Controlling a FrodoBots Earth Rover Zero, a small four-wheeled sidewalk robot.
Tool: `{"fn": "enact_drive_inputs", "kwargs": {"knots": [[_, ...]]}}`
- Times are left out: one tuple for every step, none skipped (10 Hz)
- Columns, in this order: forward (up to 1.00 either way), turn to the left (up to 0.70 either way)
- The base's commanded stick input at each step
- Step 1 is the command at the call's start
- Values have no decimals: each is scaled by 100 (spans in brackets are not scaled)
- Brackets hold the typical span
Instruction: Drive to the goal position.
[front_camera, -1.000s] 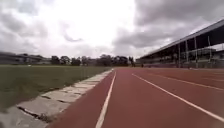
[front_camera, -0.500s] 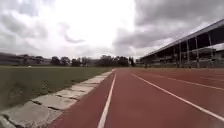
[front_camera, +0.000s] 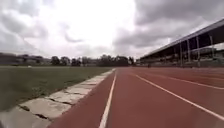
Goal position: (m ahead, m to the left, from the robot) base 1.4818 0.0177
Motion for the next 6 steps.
{"fn": "enact_drive_inputs", "kwargs": {"knots": [[60,-2],[60,-4],[60,-15],[60,-17],[60,-17],[60,-17]]}}
